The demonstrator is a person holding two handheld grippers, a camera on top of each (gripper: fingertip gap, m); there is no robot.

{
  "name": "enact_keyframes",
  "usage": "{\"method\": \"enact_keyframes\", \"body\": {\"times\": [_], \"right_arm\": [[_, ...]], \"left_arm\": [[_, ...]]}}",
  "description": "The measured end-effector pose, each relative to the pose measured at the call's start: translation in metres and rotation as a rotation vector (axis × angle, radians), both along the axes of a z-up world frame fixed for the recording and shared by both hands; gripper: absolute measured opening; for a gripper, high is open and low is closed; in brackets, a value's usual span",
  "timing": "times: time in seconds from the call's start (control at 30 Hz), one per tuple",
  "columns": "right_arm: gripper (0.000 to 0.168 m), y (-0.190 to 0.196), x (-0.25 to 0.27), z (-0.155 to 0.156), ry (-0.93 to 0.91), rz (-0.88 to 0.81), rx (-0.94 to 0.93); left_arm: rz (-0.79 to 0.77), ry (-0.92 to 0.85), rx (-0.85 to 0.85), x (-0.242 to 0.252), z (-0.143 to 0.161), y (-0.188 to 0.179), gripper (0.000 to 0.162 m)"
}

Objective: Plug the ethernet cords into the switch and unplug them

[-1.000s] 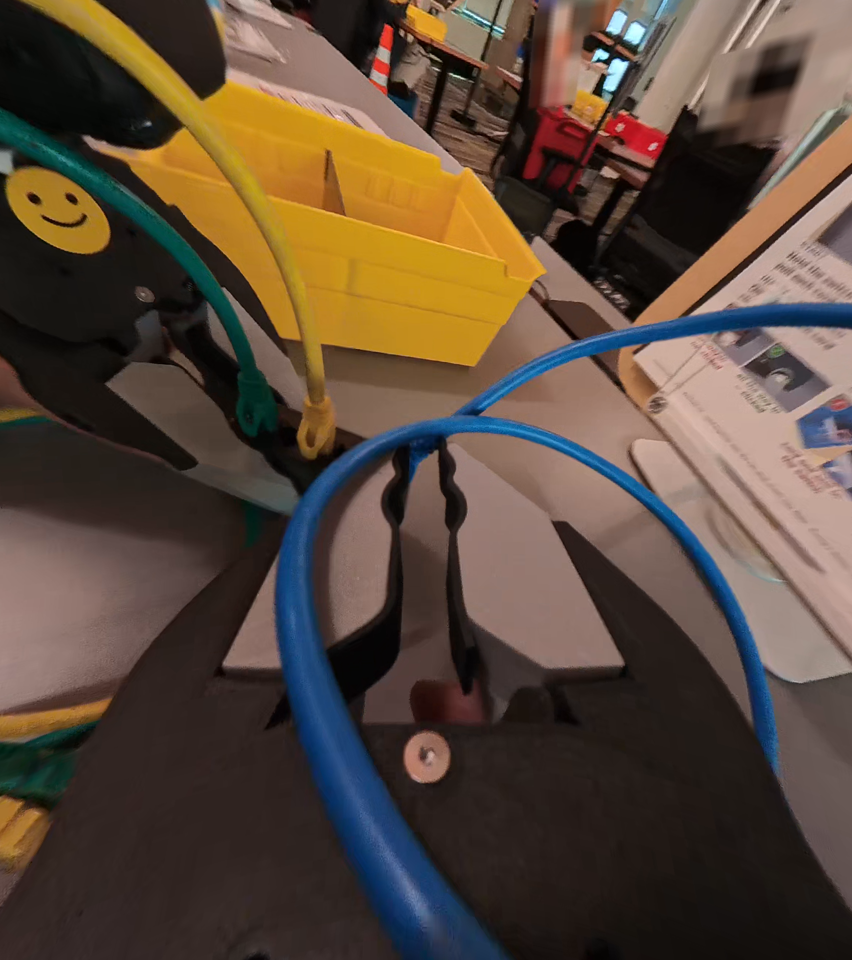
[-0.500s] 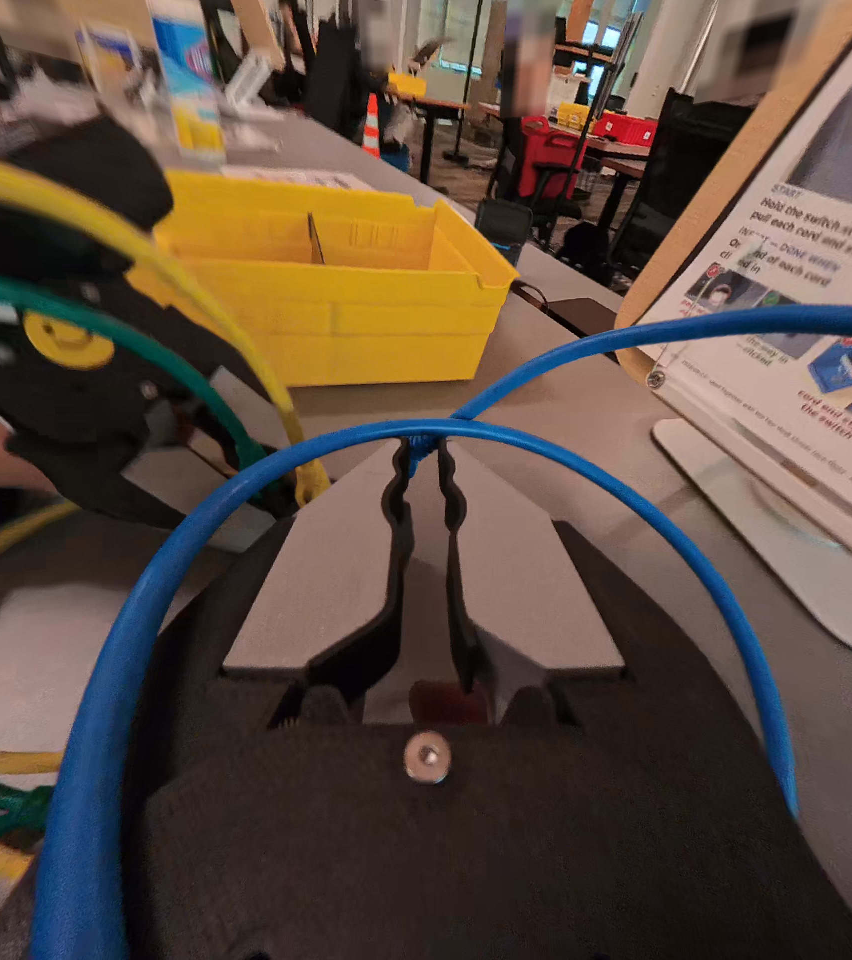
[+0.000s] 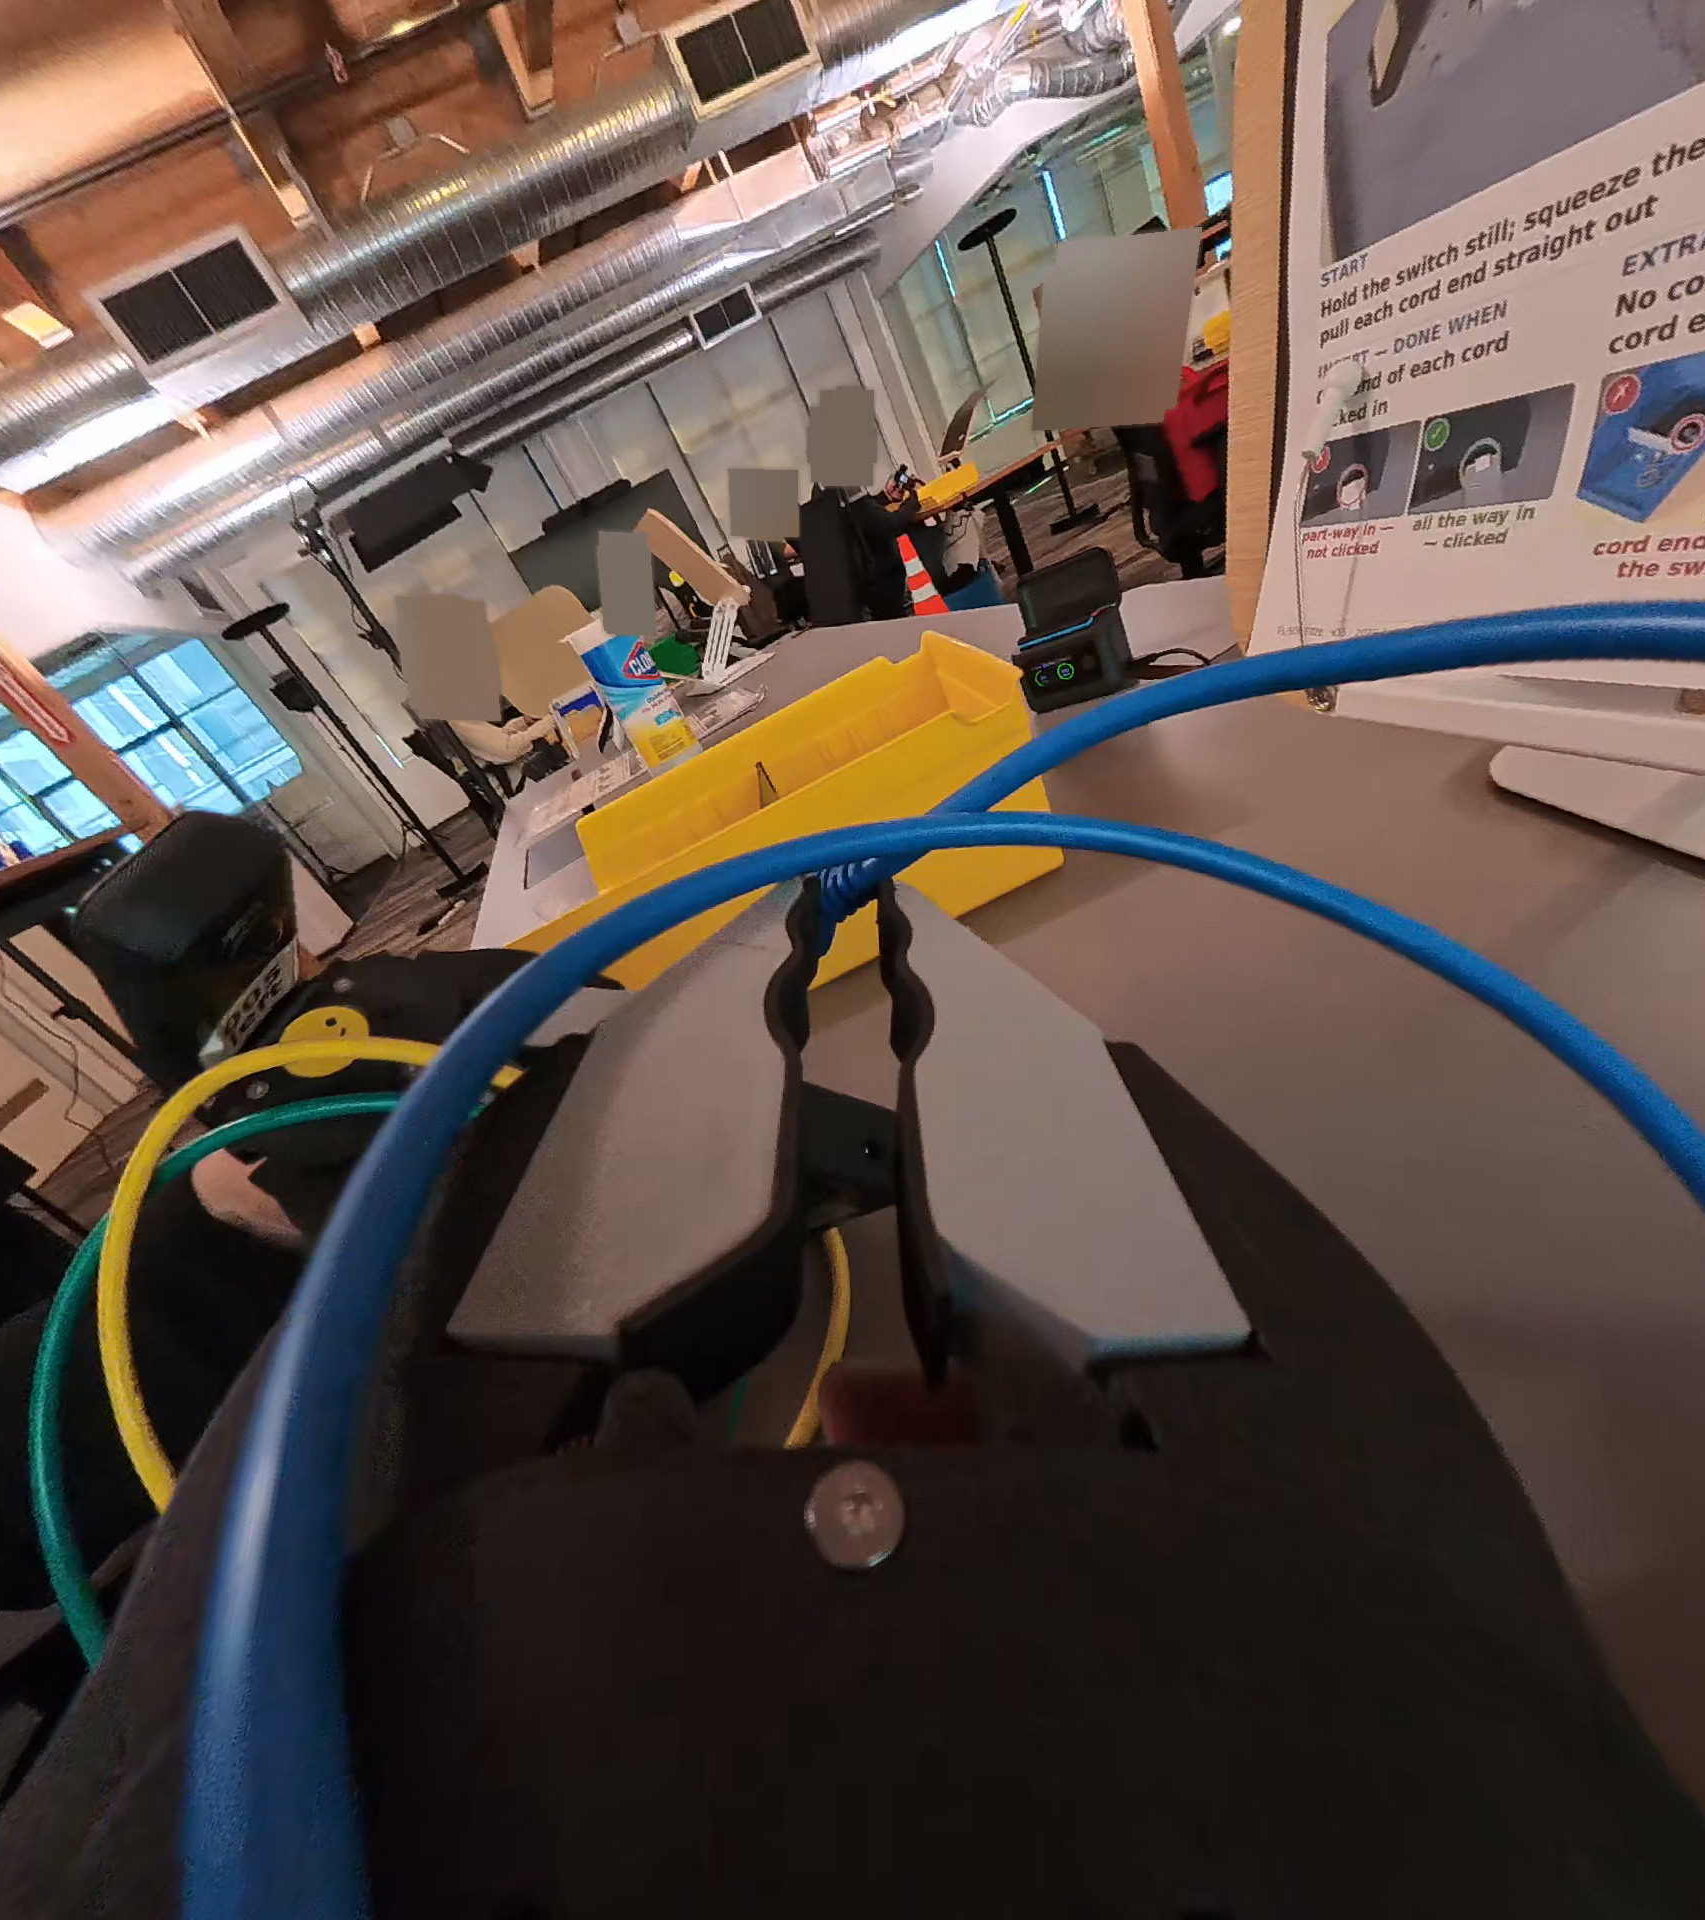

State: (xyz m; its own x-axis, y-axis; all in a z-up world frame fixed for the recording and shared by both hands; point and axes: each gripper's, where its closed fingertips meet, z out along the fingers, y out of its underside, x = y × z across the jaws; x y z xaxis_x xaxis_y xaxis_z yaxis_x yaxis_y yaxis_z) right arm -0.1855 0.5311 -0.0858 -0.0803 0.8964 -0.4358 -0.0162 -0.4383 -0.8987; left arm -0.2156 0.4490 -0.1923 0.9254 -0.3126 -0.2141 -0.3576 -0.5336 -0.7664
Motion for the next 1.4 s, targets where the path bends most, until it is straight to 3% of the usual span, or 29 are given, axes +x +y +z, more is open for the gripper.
{"method": "enact_keyframes", "body": {"times": [0.17,0.3,0.43,0.57,0.7,0.83,0.9,1.0,1.1,1.33,1.4], "right_arm": [[0.01,-0.002,0.0,0.001,0.005,0.015,-0.011],[0.01,-0.003,0.0,0.003,0.018,0.028,-0.025],[0.01,-0.006,0.001,0.006,0.041,0.053,-0.055],[0.011,-0.007,0.001,0.007,0.048,0.065,-0.065],[0.01,-0.009,0.001,0.009,0.065,0.084,-0.088],[0.011,-0.002,0.001,0.005,0.043,0.052,-0.098],[0.008,0.004,0.002,0.001,0.027,0.02,-0.112],[0.007,0.018,0.005,-0.007,-0.02,-0.058,-0.097],[0.007,0.024,0.007,-0.007,-0.024,-0.083,-0.098],[0.007,0.028,0.008,-0.009,-0.017,-0.095,-0.135],[0.007,0.03,0.009,-0.008,-0.01,-0.099,-0.138]], "left_arm": [[0.039,0.202,-0.027,-0.02,-0.009,-0.022,0.084],[0.199,0.41,0.0,-0.061,0.001,-0.042,0.081],[0.303,0.521,0.086,-0.088,0.037,-0.05,0.077],[0.357,0.467,0.209,-0.097,0.088,-0.034,0.068],[0.227,0.368,0.311,-0.065,0.127,0.009,0.073],[-0.051,0.303,0.292,-0.007,0.119,0.05,0.093],[-0.129,0.319,0.271,0.008,0.104,0.062,0.089],[-0.086,0.341,0.222,-0.006,0.088,0.074,0.085],[-0.18,0.163,0.131,0.009,0.071,0.073,0.107],[-0.217,0.069,0.145,0.018,0.069,0.082,0.109],[-0.139,0.054,0.229,0.006,0.079,0.093,0.091]]}}
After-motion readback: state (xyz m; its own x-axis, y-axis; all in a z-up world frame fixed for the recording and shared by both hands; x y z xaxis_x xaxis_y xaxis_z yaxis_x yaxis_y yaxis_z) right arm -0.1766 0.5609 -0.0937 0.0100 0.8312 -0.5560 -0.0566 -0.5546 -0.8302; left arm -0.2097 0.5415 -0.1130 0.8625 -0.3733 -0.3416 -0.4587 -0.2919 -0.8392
